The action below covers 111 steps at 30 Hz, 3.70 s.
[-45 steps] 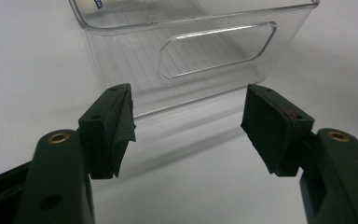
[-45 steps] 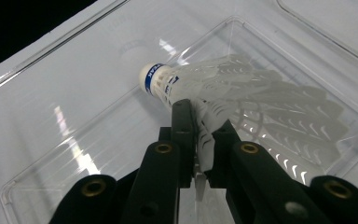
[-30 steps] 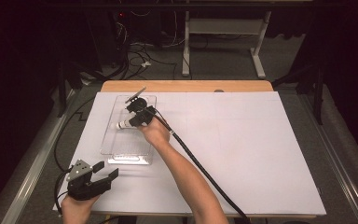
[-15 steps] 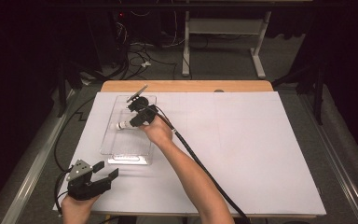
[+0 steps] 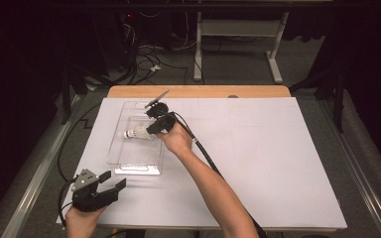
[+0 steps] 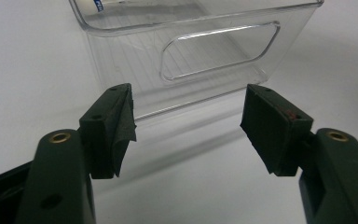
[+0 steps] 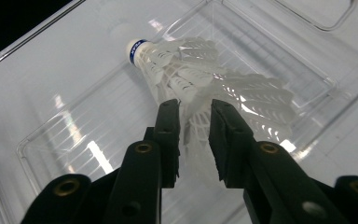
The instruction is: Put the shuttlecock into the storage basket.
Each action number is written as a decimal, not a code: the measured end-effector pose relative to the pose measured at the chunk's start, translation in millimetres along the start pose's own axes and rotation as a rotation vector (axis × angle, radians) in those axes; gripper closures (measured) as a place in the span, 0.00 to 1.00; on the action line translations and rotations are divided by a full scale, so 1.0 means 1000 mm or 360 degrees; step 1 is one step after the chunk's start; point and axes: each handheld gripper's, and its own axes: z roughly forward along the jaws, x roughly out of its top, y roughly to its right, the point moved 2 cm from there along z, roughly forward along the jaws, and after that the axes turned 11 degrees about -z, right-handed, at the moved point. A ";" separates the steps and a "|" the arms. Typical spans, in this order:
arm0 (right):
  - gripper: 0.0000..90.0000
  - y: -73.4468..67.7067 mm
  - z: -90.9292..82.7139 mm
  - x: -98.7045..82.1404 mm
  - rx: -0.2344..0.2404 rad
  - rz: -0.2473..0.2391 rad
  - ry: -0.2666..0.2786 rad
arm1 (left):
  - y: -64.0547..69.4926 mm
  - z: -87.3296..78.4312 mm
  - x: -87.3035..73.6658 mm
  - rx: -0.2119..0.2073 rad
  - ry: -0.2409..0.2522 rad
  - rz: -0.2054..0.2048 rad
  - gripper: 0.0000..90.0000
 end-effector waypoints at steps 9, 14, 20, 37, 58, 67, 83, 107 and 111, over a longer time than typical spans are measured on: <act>1.00 0.001 -0.007 -0.009 0.0048 0.0006 -0.0002 | 0.002 0.001 0.000 0.0006 -0.0002 0.0005 0.39; 1.00 0.001 0.001 -0.008 0.0075 0.0031 0.0004 | 0.001 0.001 0.000 0.0007 -0.0001 0.0009 0.39; 1.00 0.003 0.004 -0.006 0.0048 0.0055 -0.0003 | 0.003 0.001 0.000 0.0012 -0.0013 0.0030 0.39; 0.80 0.007 -0.009 -0.002 -0.0032 0.0029 -0.0005 | 0.001 -0.001 0.000 0.0014 0.0006 0.0008 0.39; 0.73 0.007 -0.037 -0.011 -0.0058 -0.0021 0.0107 | 0.001 0.000 0.000 0.0015 0.0002 0.0001 0.39; 0.71 0.012 -0.045 -0.021 -0.0078 -0.0016 0.0131 | -0.001 -0.001 -0.001 0.0022 0.0007 -0.0010 0.39; 0.65 0.023 -0.056 -0.042 -0.0106 0.0032 0.0191 | -0.002 -0.003 -0.002 0.0019 0.0009 -0.0031 0.39; 0.64 0.038 -0.070 -0.074 -0.0147 0.0091 0.0202 | -0.002 -0.002 -0.002 0.0016 0.0005 -0.0038 0.39; 0.64 0.040 -0.072 -0.078 -0.0152 0.0107 0.0204 | -0.001 -0.002 -0.002 0.0014 0.0005 -0.0034 0.39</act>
